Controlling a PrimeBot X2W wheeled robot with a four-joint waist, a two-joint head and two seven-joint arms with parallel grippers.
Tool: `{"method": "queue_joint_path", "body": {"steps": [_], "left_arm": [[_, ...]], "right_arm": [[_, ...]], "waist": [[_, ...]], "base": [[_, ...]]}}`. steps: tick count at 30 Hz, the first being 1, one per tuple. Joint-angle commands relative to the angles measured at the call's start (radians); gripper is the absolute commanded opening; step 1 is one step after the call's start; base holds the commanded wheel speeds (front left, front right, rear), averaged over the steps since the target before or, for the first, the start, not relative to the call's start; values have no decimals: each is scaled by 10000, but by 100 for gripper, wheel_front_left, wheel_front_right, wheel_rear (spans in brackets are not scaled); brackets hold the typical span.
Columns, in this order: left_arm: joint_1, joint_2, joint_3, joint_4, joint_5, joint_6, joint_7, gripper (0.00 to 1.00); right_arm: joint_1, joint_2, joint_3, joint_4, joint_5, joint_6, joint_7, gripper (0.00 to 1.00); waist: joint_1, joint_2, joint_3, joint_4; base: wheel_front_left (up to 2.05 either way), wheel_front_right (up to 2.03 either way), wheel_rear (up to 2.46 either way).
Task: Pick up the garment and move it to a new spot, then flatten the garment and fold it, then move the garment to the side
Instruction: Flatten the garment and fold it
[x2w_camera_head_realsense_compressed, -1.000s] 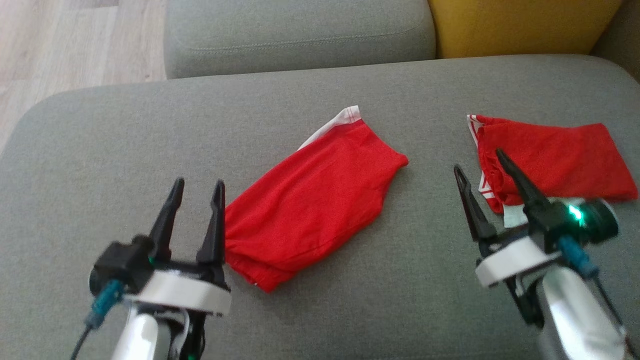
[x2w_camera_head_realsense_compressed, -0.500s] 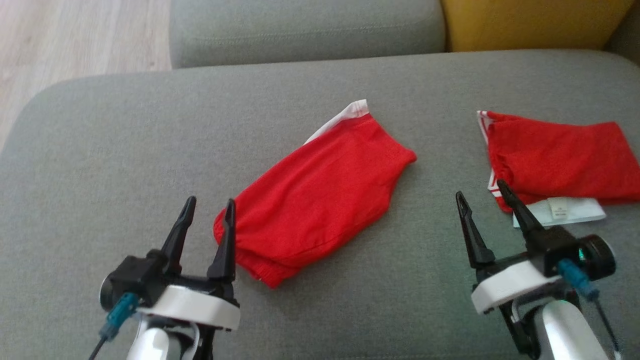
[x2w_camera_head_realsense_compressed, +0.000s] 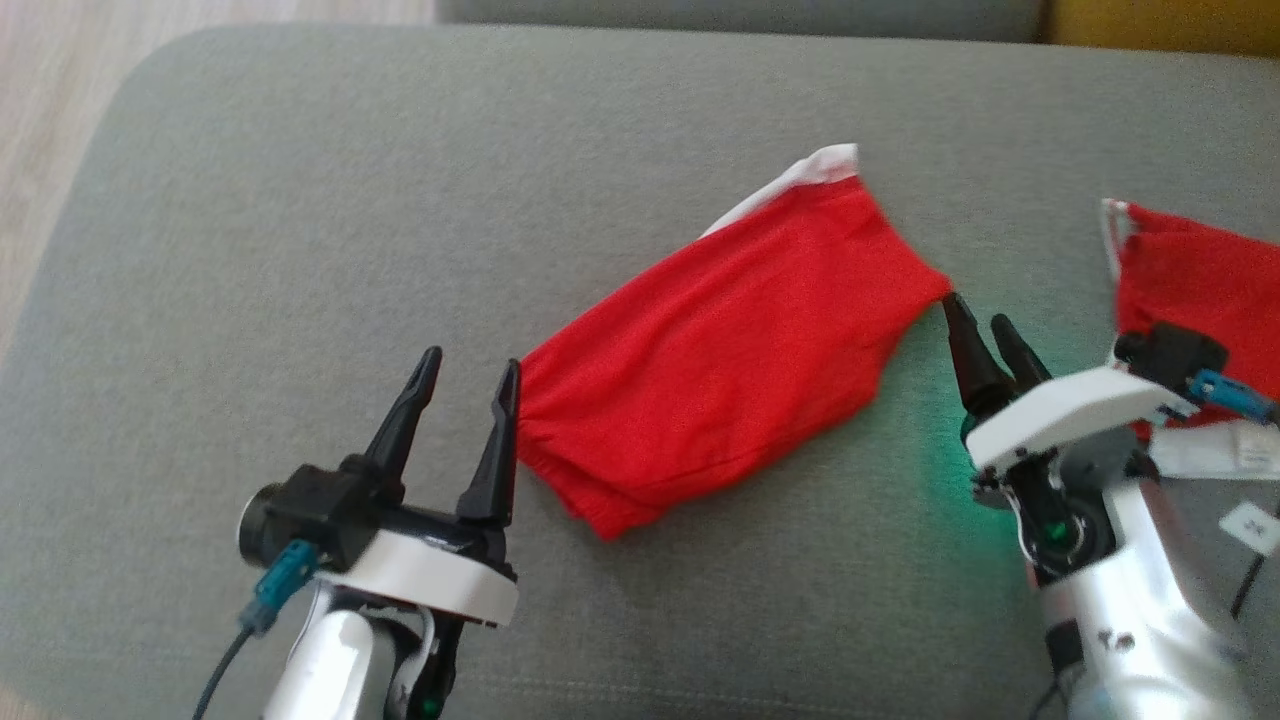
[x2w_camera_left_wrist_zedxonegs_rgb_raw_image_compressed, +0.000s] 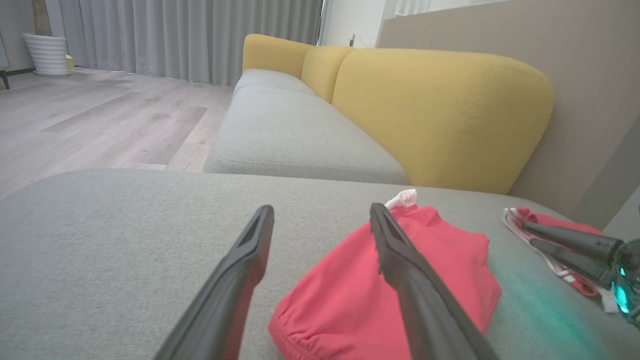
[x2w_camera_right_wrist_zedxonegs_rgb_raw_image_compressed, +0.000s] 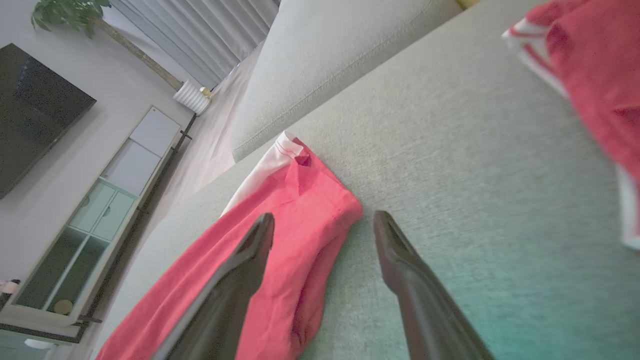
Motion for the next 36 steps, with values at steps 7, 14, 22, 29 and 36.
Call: {"method": "queue_joint_path", "body": {"steps": [7,14,22,29,36], "left_arm": [[-748,24,-65,-210,212,37,-51,100],[-892,24,-241,-217,118,117,-51,100],[-975,24,-111,-170,92,196,-51,100],[-836,24,-7,-129,137,204,-51,100],[-645,24,77,-141,279,155,-51,100]], "right_arm": [[-1978,23,358,2657,852,-9,-36,100],[-3031,23,886,4602,1379,-9,-292,100],[-3716,23,2671,5027,2925,-9,-1299,0],[-3474,24,2780,4902,3541,-9,-3136,0],[-2268,24,2722,4193,4010,-9,-4044,0]], "waist": [[0,0,572,773],[0,0,705,956],[0,0,667,734],[0,0,315,5],[0,0,31,-841]], "base": [[0,0,0],[0,0,0],[0,0,0],[0,0,0],[0,0,0]]}}
